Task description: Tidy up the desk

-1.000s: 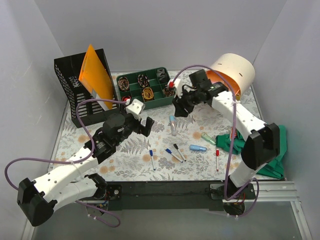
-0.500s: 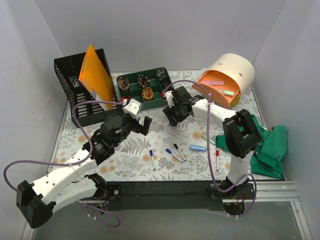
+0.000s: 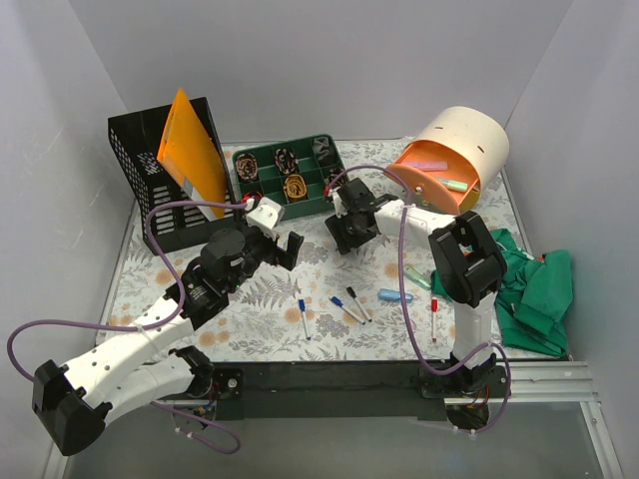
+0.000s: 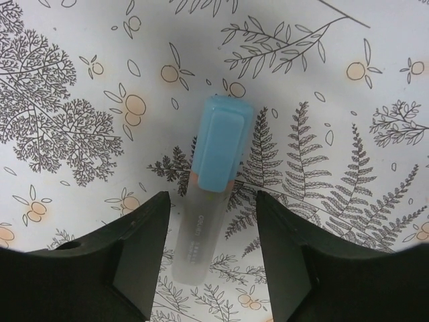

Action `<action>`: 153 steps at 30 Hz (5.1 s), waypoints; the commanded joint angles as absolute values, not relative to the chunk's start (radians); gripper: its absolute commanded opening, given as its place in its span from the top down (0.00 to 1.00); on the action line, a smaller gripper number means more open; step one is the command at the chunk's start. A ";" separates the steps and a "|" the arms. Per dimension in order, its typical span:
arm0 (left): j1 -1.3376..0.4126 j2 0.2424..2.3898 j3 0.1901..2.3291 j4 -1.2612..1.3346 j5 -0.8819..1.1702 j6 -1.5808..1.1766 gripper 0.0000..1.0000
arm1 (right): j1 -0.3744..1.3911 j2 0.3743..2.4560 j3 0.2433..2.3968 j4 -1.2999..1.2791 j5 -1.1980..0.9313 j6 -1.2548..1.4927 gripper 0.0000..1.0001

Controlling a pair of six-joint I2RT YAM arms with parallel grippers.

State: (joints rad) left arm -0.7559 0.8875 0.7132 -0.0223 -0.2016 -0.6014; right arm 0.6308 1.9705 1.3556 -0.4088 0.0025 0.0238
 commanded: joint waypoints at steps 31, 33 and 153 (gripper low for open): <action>-0.755 0.876 0.713 -0.017 -0.186 -0.597 0.02 | 0.347 1.384 1.571 -0.657 -0.265 -0.626 0.95; -0.755 0.880 0.712 -0.015 -0.184 -0.597 0.02 | 0.293 1.379 1.627 -0.657 -0.294 -0.623 0.95; -0.752 1.032 0.790 -0.020 -0.006 -0.739 0.02 | -0.103 1.201 1.074 -0.241 -0.486 -0.086 0.12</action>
